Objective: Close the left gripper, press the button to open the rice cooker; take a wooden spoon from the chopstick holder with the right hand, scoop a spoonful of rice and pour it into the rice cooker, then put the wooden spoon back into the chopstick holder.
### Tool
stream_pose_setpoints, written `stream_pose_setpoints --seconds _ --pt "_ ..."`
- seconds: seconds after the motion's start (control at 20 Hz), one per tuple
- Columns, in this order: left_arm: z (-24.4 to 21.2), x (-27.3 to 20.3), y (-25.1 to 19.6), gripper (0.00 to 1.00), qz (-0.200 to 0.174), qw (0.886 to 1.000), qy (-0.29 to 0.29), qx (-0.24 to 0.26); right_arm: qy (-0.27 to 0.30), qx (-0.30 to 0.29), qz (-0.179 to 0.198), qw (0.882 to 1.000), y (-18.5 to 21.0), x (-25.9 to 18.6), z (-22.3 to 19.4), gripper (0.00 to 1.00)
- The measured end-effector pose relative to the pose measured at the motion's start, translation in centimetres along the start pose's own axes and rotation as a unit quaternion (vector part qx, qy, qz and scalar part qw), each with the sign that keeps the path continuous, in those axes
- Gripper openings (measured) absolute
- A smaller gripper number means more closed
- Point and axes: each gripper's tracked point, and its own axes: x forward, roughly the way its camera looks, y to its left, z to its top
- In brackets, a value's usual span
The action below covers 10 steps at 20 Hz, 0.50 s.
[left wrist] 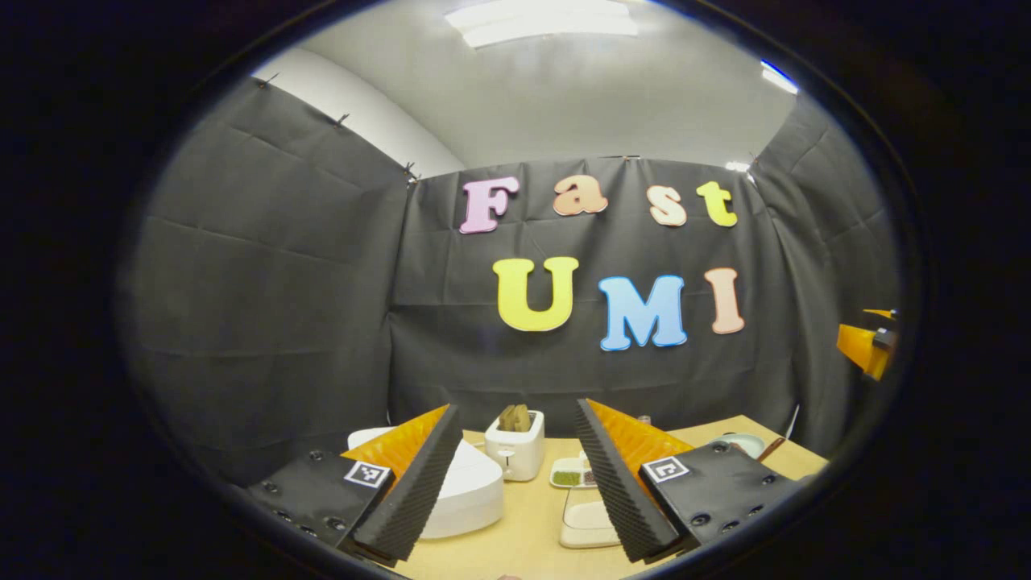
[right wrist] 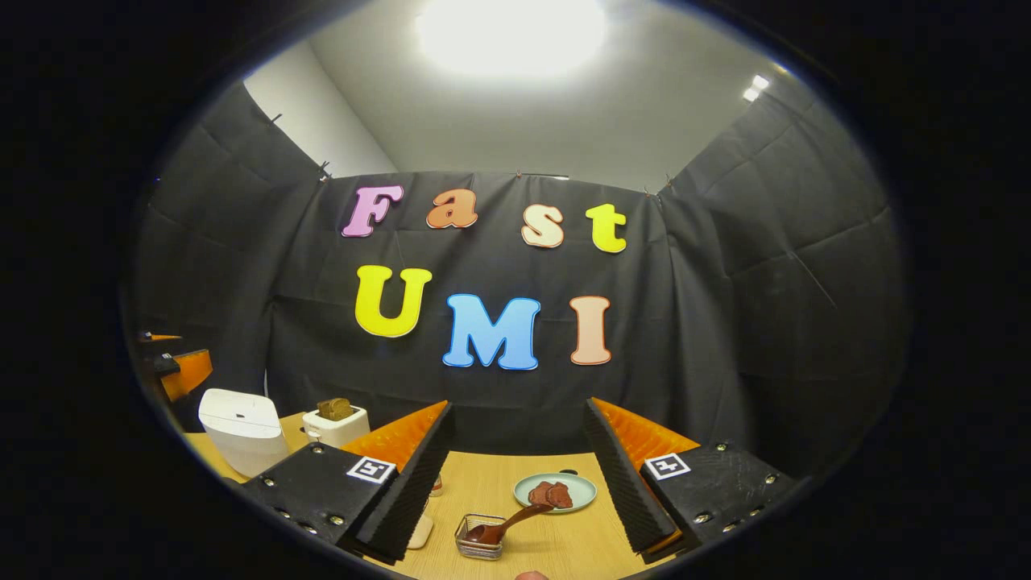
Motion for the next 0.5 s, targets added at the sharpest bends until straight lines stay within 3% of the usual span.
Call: stream_pose_setpoints --seconds 0.5 --pt "0.69 0.52 -0.15 0.98 -0.014 1.0 -0.012 0.009 0.002 -0.005 0.012 1.0 0.77 0.22 0.05 0.96"
